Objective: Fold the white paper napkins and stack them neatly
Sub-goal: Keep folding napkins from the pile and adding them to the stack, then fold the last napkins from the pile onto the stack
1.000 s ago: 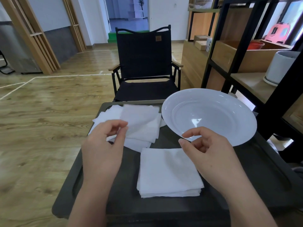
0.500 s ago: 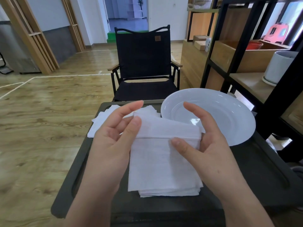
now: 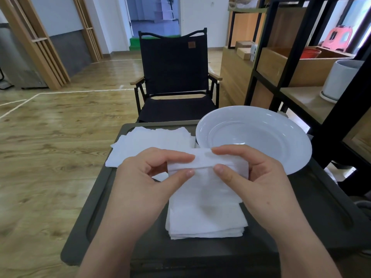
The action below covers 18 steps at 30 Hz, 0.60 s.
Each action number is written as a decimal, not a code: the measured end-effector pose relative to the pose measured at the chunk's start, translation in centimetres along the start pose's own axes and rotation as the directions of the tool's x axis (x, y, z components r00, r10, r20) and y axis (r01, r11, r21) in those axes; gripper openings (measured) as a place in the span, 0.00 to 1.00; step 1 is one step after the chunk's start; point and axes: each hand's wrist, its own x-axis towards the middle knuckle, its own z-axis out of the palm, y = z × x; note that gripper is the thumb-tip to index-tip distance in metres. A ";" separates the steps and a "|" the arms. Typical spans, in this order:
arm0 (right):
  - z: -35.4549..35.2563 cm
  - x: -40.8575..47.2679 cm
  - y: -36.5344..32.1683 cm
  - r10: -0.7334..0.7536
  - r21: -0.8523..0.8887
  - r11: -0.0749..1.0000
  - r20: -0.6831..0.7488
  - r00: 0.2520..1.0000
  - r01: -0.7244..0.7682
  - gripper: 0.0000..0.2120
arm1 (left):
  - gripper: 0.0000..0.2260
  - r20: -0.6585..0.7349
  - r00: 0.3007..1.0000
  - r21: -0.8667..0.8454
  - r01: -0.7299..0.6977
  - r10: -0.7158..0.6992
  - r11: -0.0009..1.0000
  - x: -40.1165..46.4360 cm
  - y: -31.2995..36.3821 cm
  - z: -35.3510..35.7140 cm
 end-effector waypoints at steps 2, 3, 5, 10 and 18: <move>0.0 -0.1 0.1 0.002 -0.044 0.999 0.017 1.000 -0.001 0.12 | 0.06 -0.019 0.999 0.009 -0.033 0.033 0.999 0.1 -0.1 0.1; 0.0 0.0 0.2 0.004 -0.072 0.997 0.013 1.000 -0.003 0.12 | 0.05 -0.024 0.999 0.018 -0.043 0.043 0.999 0.1 -0.1 0.0; -0.1 0.0 0.5 0.012 -0.135 0.991 -0.013 1.000 -0.013 0.12 | 0.06 -0.030 0.997 0.078 -0.063 0.065 0.995 0.2 -0.2 -0.2; -0.4 0.1 0.5 0.055 -0.200 0.978 -0.054 0.997 -0.065 0.09 | 0.09 0.047 0.997 0.158 -0.061 0.054 0.986 0.1 -0.5 -0.6; -0.6 -0.1 0.0 0.235 0.021 0.972 0.000 0.972 -0.235 0.10 | 0.09 0.059 0.970 -0.100 0.241 -0.236 0.965 0.2 -0.6 0.3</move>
